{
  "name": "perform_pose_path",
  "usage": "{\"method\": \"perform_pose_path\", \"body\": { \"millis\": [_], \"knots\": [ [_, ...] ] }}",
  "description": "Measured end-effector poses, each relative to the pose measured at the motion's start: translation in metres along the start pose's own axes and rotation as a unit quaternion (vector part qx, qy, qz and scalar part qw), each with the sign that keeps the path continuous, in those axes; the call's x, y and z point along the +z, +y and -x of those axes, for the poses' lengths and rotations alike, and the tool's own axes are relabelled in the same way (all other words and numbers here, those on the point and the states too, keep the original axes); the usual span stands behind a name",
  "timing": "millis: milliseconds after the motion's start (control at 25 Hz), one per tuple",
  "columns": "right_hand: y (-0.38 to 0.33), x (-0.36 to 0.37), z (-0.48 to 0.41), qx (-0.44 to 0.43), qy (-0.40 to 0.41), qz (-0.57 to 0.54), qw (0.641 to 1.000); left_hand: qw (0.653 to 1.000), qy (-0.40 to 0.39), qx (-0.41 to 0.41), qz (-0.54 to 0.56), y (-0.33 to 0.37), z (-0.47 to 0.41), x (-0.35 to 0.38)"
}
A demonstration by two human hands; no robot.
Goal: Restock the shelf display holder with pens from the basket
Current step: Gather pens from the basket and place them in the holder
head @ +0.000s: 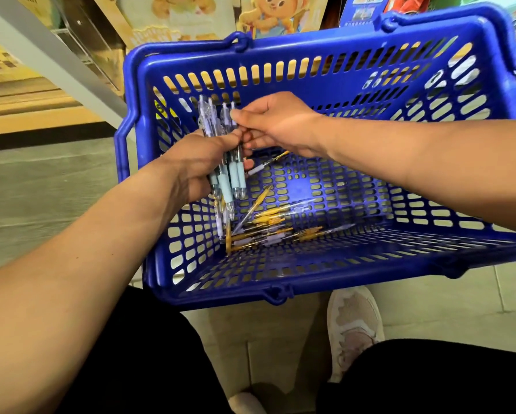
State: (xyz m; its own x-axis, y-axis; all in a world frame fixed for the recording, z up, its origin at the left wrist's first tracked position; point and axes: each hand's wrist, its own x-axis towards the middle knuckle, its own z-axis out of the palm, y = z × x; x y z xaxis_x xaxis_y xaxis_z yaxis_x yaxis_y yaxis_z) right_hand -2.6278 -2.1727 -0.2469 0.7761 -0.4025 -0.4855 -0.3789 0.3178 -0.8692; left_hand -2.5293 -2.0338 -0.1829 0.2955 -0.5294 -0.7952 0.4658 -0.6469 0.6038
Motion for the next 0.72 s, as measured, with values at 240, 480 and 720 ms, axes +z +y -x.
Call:
{"method": "perform_pose_path", "body": {
  "millis": [240, 480, 720],
  "knots": [
    [0.018, -0.036, 0.009, 0.082, -0.088, 0.243, 0.962, 0.999, 0.027, 0.023, 0.033, 0.000, -0.002, -0.006],
    [0.080, -0.067, 0.021, 0.042, -0.043, 0.669, 0.741, 0.989, 0.068, 0.119, 0.064, 0.007, -0.001, 0.003],
    [0.092, -0.035, 0.000, -0.015, -0.130, 0.680, 0.722, 0.990, 0.064, 0.117, 0.040, 0.013, 0.008, -0.004]
  ]
}}
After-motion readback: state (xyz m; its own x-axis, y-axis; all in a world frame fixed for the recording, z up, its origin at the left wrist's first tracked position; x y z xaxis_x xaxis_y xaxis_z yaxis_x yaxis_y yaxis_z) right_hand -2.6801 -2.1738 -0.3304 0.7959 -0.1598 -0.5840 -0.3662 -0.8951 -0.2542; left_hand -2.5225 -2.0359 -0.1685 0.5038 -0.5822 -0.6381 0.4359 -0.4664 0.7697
